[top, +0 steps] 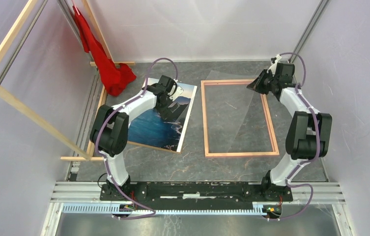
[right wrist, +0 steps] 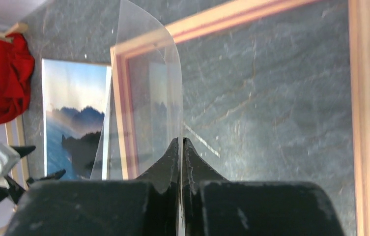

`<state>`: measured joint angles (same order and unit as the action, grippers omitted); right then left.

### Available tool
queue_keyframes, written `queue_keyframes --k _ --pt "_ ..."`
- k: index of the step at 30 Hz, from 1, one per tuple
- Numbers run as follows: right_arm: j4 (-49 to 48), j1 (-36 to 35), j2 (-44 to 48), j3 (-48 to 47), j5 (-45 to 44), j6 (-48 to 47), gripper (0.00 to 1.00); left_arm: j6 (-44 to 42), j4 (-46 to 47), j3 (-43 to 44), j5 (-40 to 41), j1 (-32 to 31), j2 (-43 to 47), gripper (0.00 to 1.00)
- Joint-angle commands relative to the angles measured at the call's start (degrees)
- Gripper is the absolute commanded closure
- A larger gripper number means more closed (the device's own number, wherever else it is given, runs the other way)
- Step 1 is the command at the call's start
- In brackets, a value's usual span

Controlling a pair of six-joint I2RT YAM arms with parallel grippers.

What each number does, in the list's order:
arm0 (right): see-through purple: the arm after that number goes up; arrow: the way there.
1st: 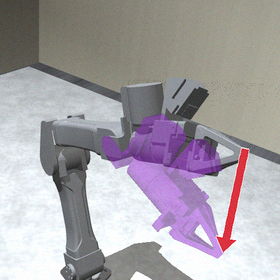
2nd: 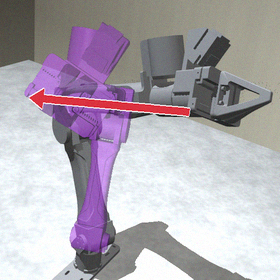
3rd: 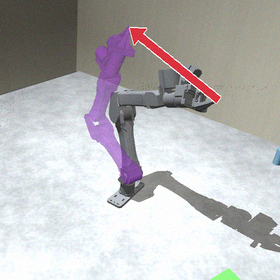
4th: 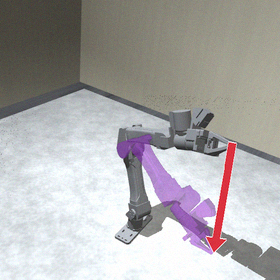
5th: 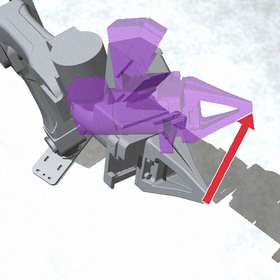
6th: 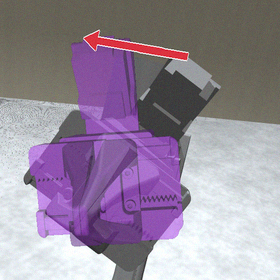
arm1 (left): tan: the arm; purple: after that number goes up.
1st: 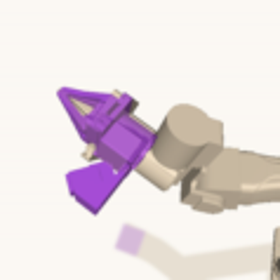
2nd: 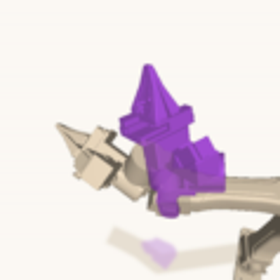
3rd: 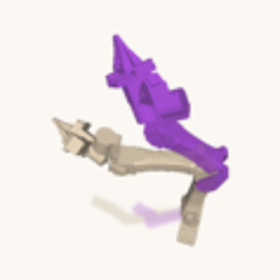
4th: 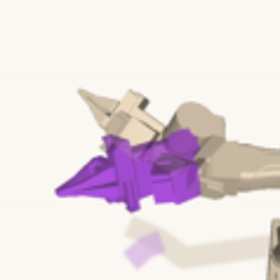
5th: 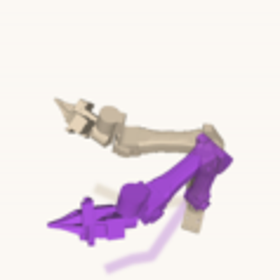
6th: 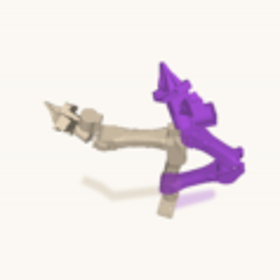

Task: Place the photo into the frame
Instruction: Place the photo frame item at the center of the board.

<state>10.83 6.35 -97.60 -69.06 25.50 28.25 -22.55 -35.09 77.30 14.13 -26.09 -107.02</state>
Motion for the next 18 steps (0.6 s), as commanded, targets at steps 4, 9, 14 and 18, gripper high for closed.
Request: queue_keyframes --k 4,9,14,18 --pt "1.94 0.48 -7.42 -8.65 -1.28 -0.97 0.51 -4.64 2.31 -0.04 1.72 -1.07 0.83 0.0" --pt "3.53 0.51 -6.72 -3.95 -4.84 -0.77 0.1 -4.41 2.95 -0.24 2.06 -1.18 -1.01 0.0" --pt "7.45 0.59 -3.24 0.55 -10.36 -1.19 0.05 -4.19 3.79 -1.55 1.78 -1.29 -0.81 0.0" --pt "11.07 1.24 0.3 2.25 -12.23 -1.75 0.04 -4.68 3.82 -2.83 1.33 -1.33 0.71 0.0"
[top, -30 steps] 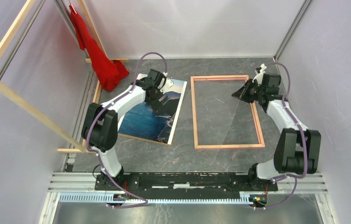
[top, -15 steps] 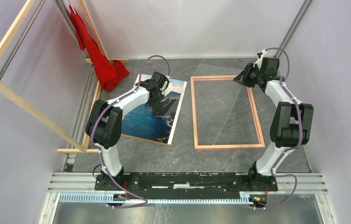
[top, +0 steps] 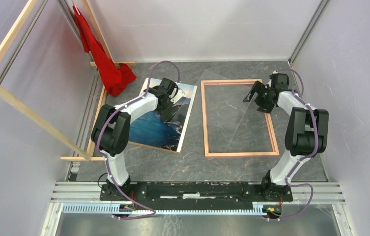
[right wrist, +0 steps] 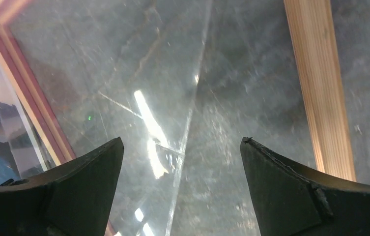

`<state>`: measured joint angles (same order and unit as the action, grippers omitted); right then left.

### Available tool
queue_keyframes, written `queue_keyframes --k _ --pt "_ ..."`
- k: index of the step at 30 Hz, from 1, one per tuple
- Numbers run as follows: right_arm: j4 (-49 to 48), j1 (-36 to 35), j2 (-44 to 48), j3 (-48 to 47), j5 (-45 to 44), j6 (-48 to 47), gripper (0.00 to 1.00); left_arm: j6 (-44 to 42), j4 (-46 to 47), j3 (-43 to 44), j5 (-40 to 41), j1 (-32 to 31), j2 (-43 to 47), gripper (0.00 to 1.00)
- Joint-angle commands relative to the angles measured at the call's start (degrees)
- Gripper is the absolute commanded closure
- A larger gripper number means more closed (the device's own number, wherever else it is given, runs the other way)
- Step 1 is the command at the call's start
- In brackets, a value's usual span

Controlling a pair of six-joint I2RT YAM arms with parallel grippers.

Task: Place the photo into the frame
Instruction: Place the photo frame item at the center of the board, then pick up the photo frame item at the center of the board.

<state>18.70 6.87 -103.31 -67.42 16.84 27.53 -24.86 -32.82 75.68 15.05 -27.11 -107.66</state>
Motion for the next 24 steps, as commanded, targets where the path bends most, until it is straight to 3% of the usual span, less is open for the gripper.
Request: queue_keyframes --k 1,7,11,24 --pt "3.06 0.86 7.51 1.53 -3.3 -0.82 0.04 -2.38 1.62 -1.57 0.0 -0.31 1.86 0.0" --pt "-3.52 -0.06 16.28 14.26 3.09 3.29 0.04 -2.22 3.89 -1.36 2.22 -0.31 1.45 0.0" --pt "-6.37 -1.14 20.7 23.57 6.2 3.67 0.04 0.07 4.3 3.6 2.27 -0.37 -1.55 0.0" --pt "-26.25 -3.97 17.11 39.8 16.87 12.87 0.06 1.66 5.04 5.84 2.79 -4.12 -7.23 0.0"
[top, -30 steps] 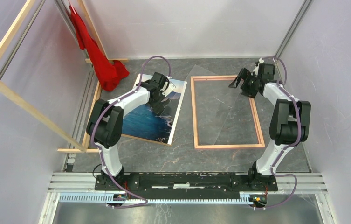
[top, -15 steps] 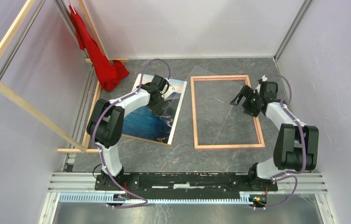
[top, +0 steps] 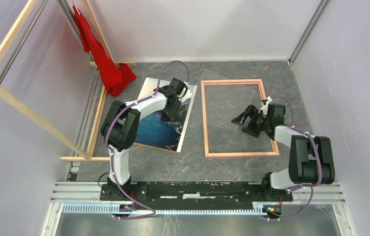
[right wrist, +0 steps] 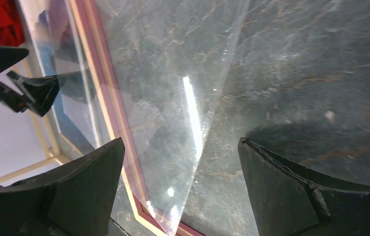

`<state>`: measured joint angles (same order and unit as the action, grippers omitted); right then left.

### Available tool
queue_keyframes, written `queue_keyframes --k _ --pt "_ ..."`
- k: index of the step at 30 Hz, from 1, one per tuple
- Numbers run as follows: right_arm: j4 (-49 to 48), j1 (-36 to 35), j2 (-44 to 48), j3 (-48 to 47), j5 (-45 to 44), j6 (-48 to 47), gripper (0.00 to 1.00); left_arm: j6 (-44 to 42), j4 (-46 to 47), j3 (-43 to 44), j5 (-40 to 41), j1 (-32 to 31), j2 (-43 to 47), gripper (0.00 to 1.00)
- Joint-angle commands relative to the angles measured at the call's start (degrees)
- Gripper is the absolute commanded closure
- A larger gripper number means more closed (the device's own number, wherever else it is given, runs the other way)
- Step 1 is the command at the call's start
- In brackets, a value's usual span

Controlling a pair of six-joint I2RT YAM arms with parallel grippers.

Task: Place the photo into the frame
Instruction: Pick up the photo frame item at the center of the board.

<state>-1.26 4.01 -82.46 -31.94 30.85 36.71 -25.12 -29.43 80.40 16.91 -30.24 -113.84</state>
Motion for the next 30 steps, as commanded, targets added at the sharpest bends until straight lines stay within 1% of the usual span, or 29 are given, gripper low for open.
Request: queue_keyframes --k 1,11,16,20,24,26,28,30 --pt "-7.95 -1.49 -4.19 5.02 3.39 4.6 0.06 1.92 1.74 1.02 0.94 -1.11 -1.18 0.0" --pt "-24.41 -3.03 -6.86 9.6 7.9 14.48 0.08 1.83 1.82 0.98 0.87 -1.4 -2.85 0.0" --pt "-38.87 -3.09 -5.85 13.5 10.29 22.78 0.16 1.51 1.71 0.77 0.81 -1.59 -2.88 0.0" --pt "-51.24 -3.31 -4.61 15.97 10.83 30.43 0.27 1.16 1.64 0.71 0.87 -1.63 -2.82 0.0" --pt "-55.01 -3.66 -3.62 16.0 10.14 32.64 0.36 0.98 1.03 0.73 0.97 -1.79 -2.88 0.0" --pt "-55.62 -5.47 -3.09 15.68 9.73 33.1 0.43 0.98 0.98 0.77 1.2 -1.84 -2.72 0.0" --pt "-55.17 -5.5 -2.4 15.19 9.25 32.72 0.53 0.97 0.59 1.08 1.11 -1.91 -2.34 0.0" --pt "-51.57 -5.5 -0.62 13.61 9.0 30.71 0.69 1.32 -0.63 2.05 0.92 -1.93 -1.84 0.0"
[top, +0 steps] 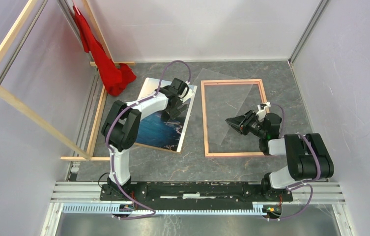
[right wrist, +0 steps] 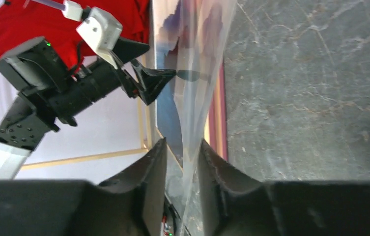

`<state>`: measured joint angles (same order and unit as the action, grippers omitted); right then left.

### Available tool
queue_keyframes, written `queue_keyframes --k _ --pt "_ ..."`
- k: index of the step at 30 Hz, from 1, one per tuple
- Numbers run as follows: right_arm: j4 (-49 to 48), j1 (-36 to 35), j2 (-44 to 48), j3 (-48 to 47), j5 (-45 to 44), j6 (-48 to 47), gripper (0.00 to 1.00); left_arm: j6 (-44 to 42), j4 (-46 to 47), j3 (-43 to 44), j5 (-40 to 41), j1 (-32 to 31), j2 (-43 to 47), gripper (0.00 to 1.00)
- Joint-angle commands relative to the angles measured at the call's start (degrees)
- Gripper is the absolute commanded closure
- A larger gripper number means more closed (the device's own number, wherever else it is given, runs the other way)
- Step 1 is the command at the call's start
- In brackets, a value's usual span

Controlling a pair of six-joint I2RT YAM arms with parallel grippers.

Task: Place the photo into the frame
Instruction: Pick up the photo frame item at the center of the board.

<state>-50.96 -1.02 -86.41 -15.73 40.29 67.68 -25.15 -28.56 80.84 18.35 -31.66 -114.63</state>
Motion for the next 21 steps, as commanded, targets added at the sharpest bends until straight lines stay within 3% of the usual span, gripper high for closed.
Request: queue_keyframes --k 1,3,5,8,16,21 --pt "1.8 -0.47 4.54 -4.19 -0.4 -2.18 0.77 1.33 -2.48 2.16 -0.81 -0.6 -0.77 0.0" --pt "12.03 -0.48 8.52 -7.75 -1.15 -8.37 0.87 1.16 -4.28 3.53 -1.04 -0.88 0.1 0.0" --pt "29.12 -0.39 13.6 -13.95 -5.51 -17.19 0.95 0.98 -5.15 4.88 -0.84 -1.23 1.12 0.0" --pt "44.62 0.61 18.22 -21.0 -9.53 -26.1 1.0 2.38 -7.64 8.42 -3.08 -1.39 1.94 0.0" --pt "68.5 10.92 28.35 -31.16 -10.97 -37.0 1.0 13.27 -12.99 17.44 -18.61 -2.44 -1.19 0.0" --pt "77.46 11.91 31.72 -40.16 -16.64 -40.2 1.0 19.58 -12.15 18.41 -24.44 -6.29 -4.41 0.0"
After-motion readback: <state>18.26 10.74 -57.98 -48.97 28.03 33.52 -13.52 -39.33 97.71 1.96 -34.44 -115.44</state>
